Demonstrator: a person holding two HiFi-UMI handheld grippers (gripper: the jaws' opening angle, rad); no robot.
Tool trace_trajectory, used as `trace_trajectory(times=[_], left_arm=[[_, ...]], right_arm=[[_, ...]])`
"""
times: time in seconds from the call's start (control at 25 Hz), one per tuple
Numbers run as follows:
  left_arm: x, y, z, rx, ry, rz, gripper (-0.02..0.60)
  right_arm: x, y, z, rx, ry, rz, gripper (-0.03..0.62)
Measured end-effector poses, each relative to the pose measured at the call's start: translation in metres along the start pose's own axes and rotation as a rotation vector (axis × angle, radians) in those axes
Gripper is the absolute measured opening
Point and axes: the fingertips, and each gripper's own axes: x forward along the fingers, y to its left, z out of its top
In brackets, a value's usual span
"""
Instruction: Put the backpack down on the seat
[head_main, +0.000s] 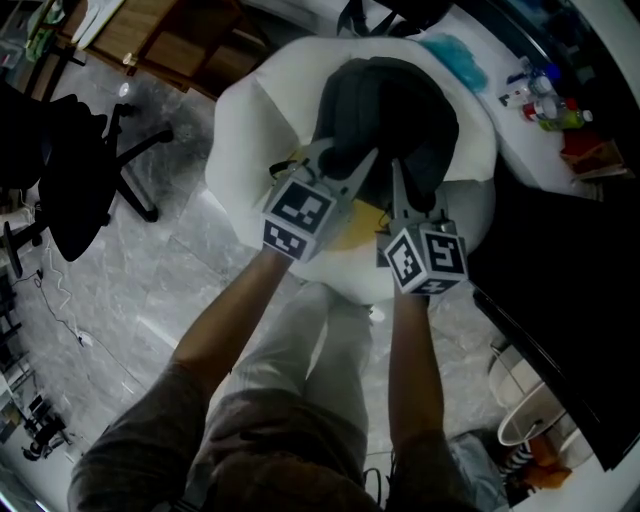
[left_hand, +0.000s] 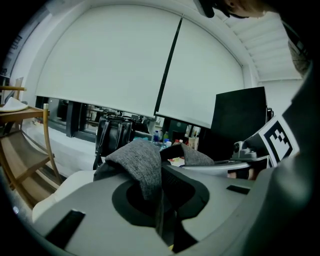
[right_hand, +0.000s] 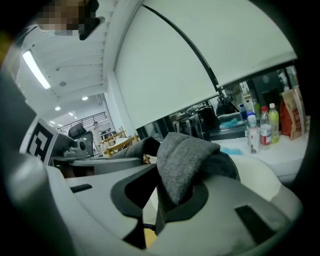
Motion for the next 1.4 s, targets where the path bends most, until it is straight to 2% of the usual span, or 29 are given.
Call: trace_trajectory(times=[0.08,0.24,0.4,0.52,0.68,0.76,0.88,1.16,1.24,1.32,1.4], left_arm=[[0.0,0.001,0.0,-0.009,0.003,0.015,0.044],[0.0,0.008,-0.001,-0.021,0.016,0.055,0.123],[-0.002,0.01,-0.005,-0.027,0.026,0.08,0.187],[-0.004,0.011,-0.011,-0.04,0.041,0.1,0.259],[-0.008,0.011,-0.019,-0.062,0.059,0.142,0.38],[-0.01,0.012,-0.021,-0.065,0.058,0.163,0.425],[-0.013,0.013,-0.023,-0.072,0.063,0.179,0.457],[-0.028,0.006,-0.023,-0.063,0.068,0.21,0.469],[-0.03,0.0,-0.021,-0.062,0.067,0.203,0.456],[-0.032,-0.008,-0.019,-0.065,0.072,0.187,0.422],[-0.036,-0.018,-0.016,-0.066,0.079,0.161,0.319]], right_arm=[[0.0,-0.002,-0.001,0.005,0.0,-0.02,0.069],[-0.002,-0.008,-0.007,0.019,0.015,-0.063,0.151],[-0.008,-0.013,-0.012,0.023,0.025,-0.093,0.203],[-0.012,-0.017,-0.015,0.03,0.031,-0.12,0.275],[-0.02,-0.027,-0.023,0.043,0.044,-0.173,0.33],[-0.024,-0.03,-0.027,0.051,0.049,-0.19,0.354],[-0.031,-0.034,-0.029,0.043,0.051,-0.214,0.397],[-0.041,-0.026,-0.025,0.046,0.054,-0.194,0.403],[-0.044,-0.023,-0.023,0.047,0.054,-0.185,0.387],[-0.048,-0.019,-0.023,0.05,0.056,-0.172,0.374],[-0.052,-0.014,-0.021,0.055,0.061,-0.153,0.343]])
